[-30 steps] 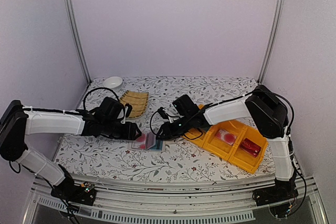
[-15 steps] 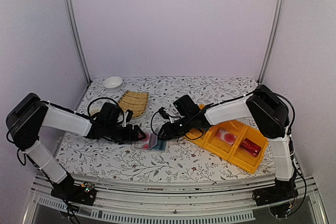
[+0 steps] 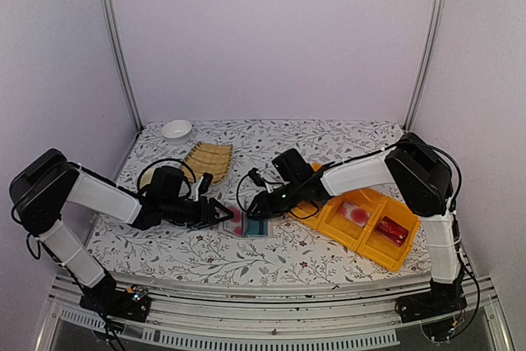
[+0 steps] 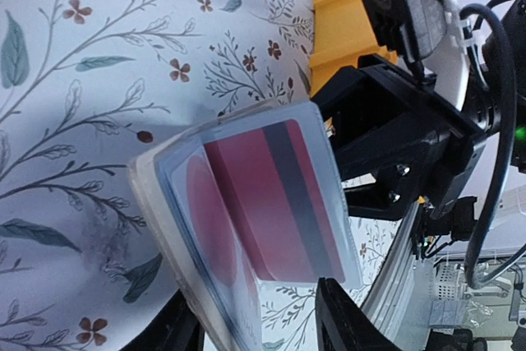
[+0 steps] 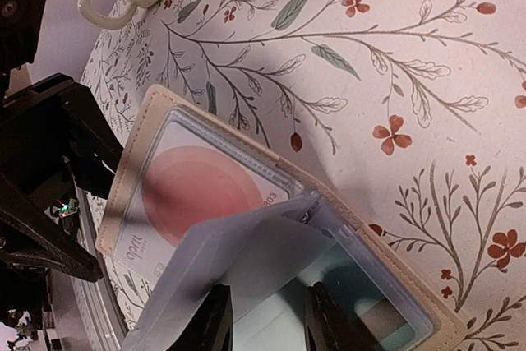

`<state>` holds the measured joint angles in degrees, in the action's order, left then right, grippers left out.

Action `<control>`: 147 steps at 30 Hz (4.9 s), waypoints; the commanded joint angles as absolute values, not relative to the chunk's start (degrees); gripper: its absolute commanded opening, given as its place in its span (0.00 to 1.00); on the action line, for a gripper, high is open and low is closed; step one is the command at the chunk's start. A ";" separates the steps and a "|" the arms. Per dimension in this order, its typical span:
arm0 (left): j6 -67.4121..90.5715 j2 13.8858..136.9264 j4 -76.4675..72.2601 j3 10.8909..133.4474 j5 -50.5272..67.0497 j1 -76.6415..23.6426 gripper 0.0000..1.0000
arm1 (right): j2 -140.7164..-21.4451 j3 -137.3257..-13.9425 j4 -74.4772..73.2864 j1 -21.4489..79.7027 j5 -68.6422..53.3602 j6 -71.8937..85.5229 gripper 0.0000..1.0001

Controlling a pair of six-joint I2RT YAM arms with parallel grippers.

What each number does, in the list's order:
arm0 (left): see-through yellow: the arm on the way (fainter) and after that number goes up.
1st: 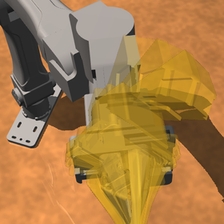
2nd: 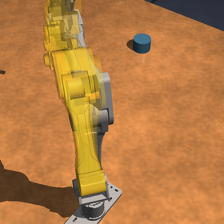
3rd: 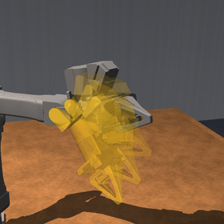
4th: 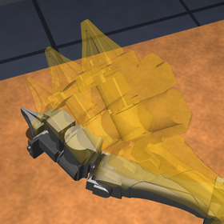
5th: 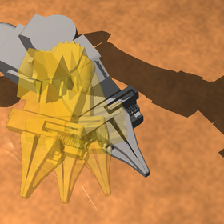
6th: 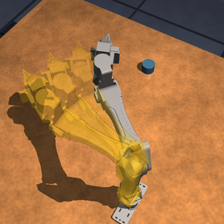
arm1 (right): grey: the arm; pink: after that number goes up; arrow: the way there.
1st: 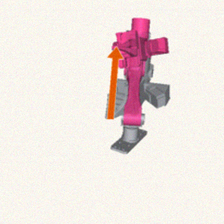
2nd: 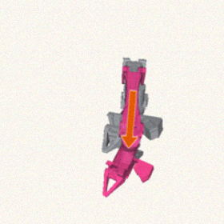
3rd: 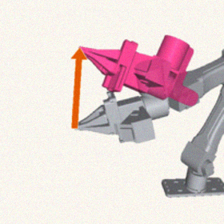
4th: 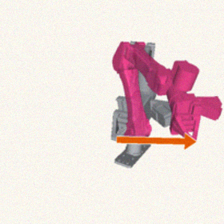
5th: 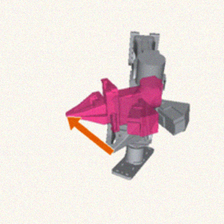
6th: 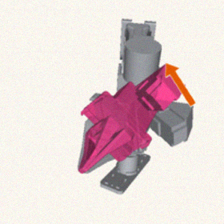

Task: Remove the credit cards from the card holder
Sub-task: Pick up the card holder from the center of the board, then remove the credit card from the card slot.

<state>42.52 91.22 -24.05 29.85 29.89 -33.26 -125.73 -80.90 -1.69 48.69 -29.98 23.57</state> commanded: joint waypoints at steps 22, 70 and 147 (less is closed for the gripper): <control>19.59 79.97 20.11 54.21 -14.25 -50.26 0.00 | -95.04 -75.45 -8.64 46.13 -16.54 14.87 0.42; 40.16 58.72 -52.82 21.46 29.19 -43.31 0.00 | -102.42 -71.43 29.64 51.99 -60.63 22.93 0.25; 46.44 95.07 -59.76 15.94 32.85 -35.07 0.00 | -125.49 -72.17 28.81 46.83 -57.04 32.93 0.17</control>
<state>45.25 92.66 -60.86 13.21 30.46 -36.05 -124.40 -71.61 26.83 47.79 -56.64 32.32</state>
